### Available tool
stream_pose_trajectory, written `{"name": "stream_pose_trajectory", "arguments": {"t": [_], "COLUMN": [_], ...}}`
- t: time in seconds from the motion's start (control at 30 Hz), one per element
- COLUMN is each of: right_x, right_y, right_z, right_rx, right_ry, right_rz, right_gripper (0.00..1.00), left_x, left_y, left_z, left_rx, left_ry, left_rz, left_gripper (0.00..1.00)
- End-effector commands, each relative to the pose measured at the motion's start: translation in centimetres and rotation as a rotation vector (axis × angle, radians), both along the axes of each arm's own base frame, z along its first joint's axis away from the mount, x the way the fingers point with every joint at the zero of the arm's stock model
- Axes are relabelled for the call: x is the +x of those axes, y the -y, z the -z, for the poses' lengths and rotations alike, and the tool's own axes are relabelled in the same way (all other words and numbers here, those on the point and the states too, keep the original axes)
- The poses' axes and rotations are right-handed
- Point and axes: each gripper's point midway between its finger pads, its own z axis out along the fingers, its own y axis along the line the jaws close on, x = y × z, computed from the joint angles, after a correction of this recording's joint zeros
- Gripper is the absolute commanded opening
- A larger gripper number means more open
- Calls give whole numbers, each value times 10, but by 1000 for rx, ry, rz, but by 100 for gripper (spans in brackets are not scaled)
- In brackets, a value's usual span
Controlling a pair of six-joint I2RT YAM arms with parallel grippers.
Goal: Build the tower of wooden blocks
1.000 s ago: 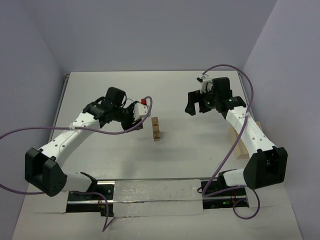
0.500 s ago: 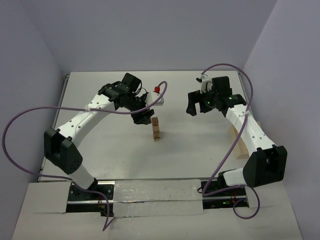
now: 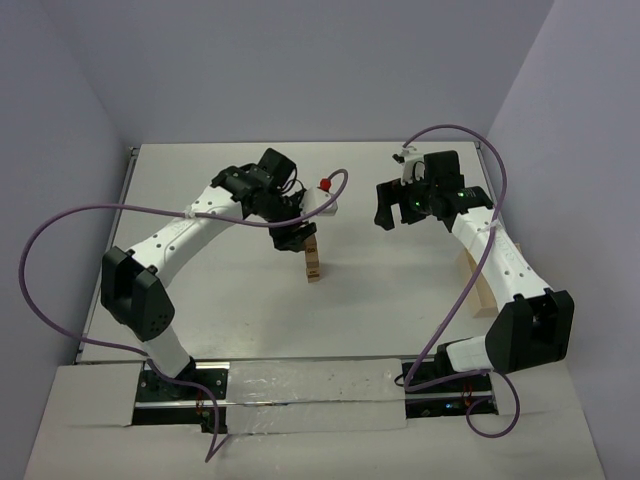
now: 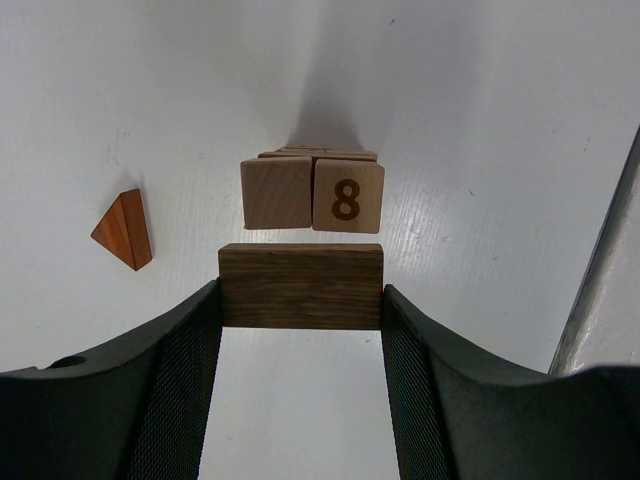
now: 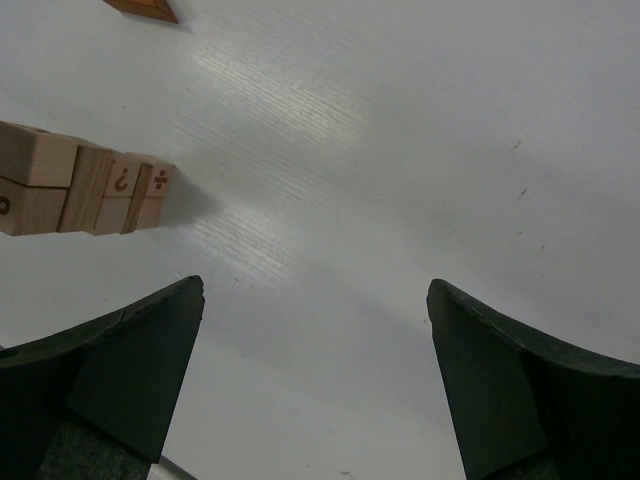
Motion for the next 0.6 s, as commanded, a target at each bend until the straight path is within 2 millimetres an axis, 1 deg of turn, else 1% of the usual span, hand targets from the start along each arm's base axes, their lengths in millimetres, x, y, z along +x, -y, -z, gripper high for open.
{"name": "stream_pose_trajectory", "arguments": {"t": [0.0, 0.07, 0.1, 0.23, 0.43, 0.57], "right_x": [7, 7, 7, 7, 7, 7], "right_y": [3, 3, 3, 3, 3, 3], "right_z": [-18, -18, -18, -18, -17, -16], "right_rx": [-4, -4, -4, -4, -4, -5], "right_ry": [51, 52, 51, 54, 51, 49], "right_rz": [5, 5, 5, 6, 5, 5], "right_gripper": [100, 100, 100, 100, 100, 100], "left_x": [9, 9, 10, 9, 7, 7], "left_y": [12, 13, 15, 17, 21, 23], "left_z": [-14, -12, -15, -15, -14, -15], "left_rx": [-44, -48, -63, -84, -107, -114], "left_ry": [46, 48, 65, 80, 74, 77], "left_rz": [-2, 2, 6, 25, 49, 63], "left_gripper": [35, 35, 35, 36, 35, 37]}}
